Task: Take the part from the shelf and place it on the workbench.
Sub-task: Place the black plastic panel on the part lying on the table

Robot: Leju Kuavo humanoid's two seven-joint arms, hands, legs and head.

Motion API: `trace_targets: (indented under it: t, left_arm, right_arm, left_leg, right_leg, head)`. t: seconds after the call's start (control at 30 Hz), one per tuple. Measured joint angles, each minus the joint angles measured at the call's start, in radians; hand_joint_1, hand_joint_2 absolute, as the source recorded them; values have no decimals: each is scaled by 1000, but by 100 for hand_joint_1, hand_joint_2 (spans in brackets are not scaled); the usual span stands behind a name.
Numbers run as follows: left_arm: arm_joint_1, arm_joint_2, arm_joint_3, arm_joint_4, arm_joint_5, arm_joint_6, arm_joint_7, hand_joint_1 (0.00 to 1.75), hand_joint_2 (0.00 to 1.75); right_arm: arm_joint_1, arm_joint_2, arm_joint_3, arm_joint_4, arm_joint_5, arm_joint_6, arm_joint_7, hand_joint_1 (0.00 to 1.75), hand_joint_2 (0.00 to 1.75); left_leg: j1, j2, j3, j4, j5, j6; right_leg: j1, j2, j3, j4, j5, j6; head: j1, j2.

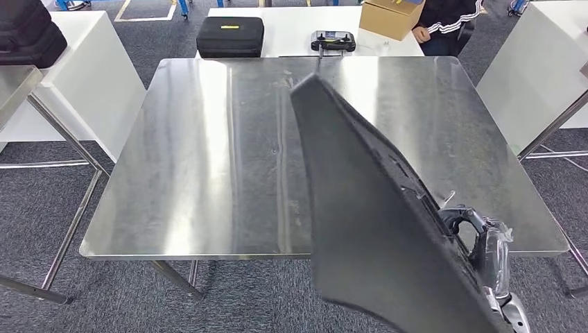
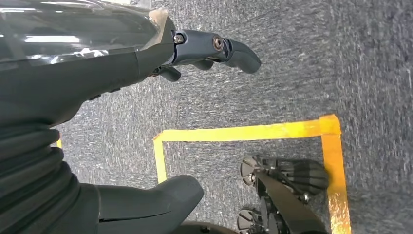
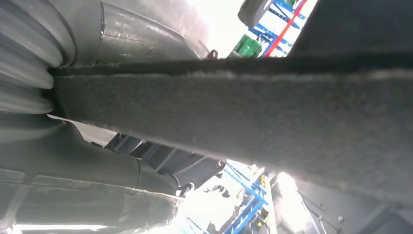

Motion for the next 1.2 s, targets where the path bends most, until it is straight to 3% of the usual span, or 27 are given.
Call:
trace_targets:
  t: [0.1,0.2,0.23,0.27,0.3,0.33,0.37,0.4,0.47,0.57,0.6,0.7,0.73,0.77,0.8,0.87,0.93,1.03,1.1,1.13,1.2]
  left_arm:
    - [2,-1,0,0,0,0,-3,0,175]
    - [0,-1,0,0,0,-1,-4,0,175]
    - [0,-1,0,0,0,-2,-4,0,175]
    - [1,-2,0,0,0,-2,-4,0,175]
    - [1,-2,0,0,0,-2,-4,0,175]
    - [2,-3,0,0,0,-2,-4,0,175]
    - [2,-3,0,0,0,-2,-4,0,175]
    - [2,-3,0,0,0,-3,-4,0,175]
    - [1,-2,0,0,0,-3,-4,0,175]
    - [1,-1,0,0,0,-3,-4,0,175]
    - [1,-1,0,0,0,-3,-5,0,175]
    - [0,-2,0,0,0,-2,-5,0,175]
    - [1,-2,0,0,0,-2,-5,0,175]
    - [3,-2,0,0,1,-2,-6,0,175]
    - [4,-2,0,0,1,-2,-6,0,175]
    - [5,-1,0,1,0,-2,-9,0,175]
    - [4,0,0,1,-4,-2,-13,0,175]
    - [3,1,0,1,-10,-3,-20,0,175]
    - [5,2,0,1,-11,-5,-22,0,175]
    - [5,3,0,1,-11,-7,-22,0,175]
    - [4,4,0,1,-11,-8,-23,0,175]
  right_arm:
    - [-1,1,1,0,0,0,-1,175,175]
    - [-1,1,2,0,-1,0,-1,175,175]
    - [0,1,3,1,-1,0,-1,175,175]
    - [1,1,3,2,-1,0,-1,175,175]
    - [1,1,4,3,-1,0,-1,175,175]
    - [1,1,4,3,-1,0,-1,175,175]
    - [0,1,4,3,-1,0,-1,175,175]
    - [0,1,5,4,-1,0,-1,175,175]
    - [-1,1,6,4,-1,1,-2,175,175]
    - [-2,2,9,5,-2,5,-2,175,175]
    - [-3,2,10,5,-3,7,-2,175,175]
    - [-8,2,15,5,-3,11,-3,175,175]
    - [-9,3,16,6,-3,12,-3,175,175]
    - [-9,3,17,6,-3,13,-2,175,175]
    - [-10,4,18,6,-2,13,-2,175,175]
    - [-10,4,19,6,-3,11,-2,175,175]
    - [-10,4,18,6,-3,7,-2,175,175]
    - [-7,3,19,5,-2,0,0,175,175]
    - [-3,2,18,3,-2,-3,-1,175,175]
    - [-2,0,18,3,-3,-3,-1,175,175]
    - [1,-2,18,3,-3,-4,-1,175,175]
  left_leg:
    - [7,2,13,-17,6,19]
    - [8,2,20,-22,3,29]
    - [8,2,21,-22,1,30]
    - [8,1,25,-21,-2,29]
    - [9,0,30,-21,-6,27]
    - [11,-1,37,-21,-10,23]
    - [10,-2,43,-20,-16,18]
    - [9,-3,46,-18,-21,12]
    - [5,-4,48,-18,-29,1]
    - [8,-2,48,-11,-41,-13]
    - [10,-1,36,16,-57,-18]
    - [14,0,-63,202,-138,-29]
    - [15,0,-97,254,-150,-30]
    - [15,1,-116,273,-141,-30]
    - [15,1,-116,254,-113,-29]
    - [15,1,-67,129,-30,-21]
    - [11,1,-17,25,7,-13]
    - [5,0,-5,4,2,0]
    - [8,1,3,-5,4,13]
    - [10,1,7,-10,4,20]
    - [10,2,11,-12,0,28]
  right_leg:
    - [1,-3,-20,43,-22,9]
    - [-3,-3,-124,234,-93,6]
    - [-5,-3,-154,281,-104,11]
    - [-7,-4,-163,290,-97,19]
    - [-10,-4,-151,255,-73,30]
    - [-13,-5,-119,185,-38,42]
    - [-15,-6,-84,110,-6,49]
    - [-15,-6,-54,49,17,49]
    - [-12,-6,-32,3,28,34]
    - [-15,-3,-26,0,26,9]
    - [-18,-3,-22,-2,24,2]
    - [-18,-5,-12,-2,16,-13]
    - [-17,-5,-10,-2,13,-16]
    - [-16,-5,-6,-2,10,-18]
    - [-15,-4,-1,-2,6,-19]
    - [-15,-1,12,-2,-4,-15]
    - [-8,-1,18,-2,-14,-5]
    - [-3,-1,22,-5,-20,9]
    - [-3,-2,10,22,-36,16]
    - [-3,-3,-13,67,-55,16]
    - [-4,-3,-92,209,-104,13]
  head:
    - [3,0]
    - [8,0]
    - [9,0]
    - [9,0]
    - [9,0]
    - [9,0]
    - [10,0]
    - [11,0]
    - [12,0]
    - [9,0]
    - [7,0]
    - [0,0]
    - [0,0]
    - [0,0]
    - [0,0]
    - [0,0]
    - [0,0]
    - [-1,0]
    - [1,0]
    - [2,0]
    - [4,0]
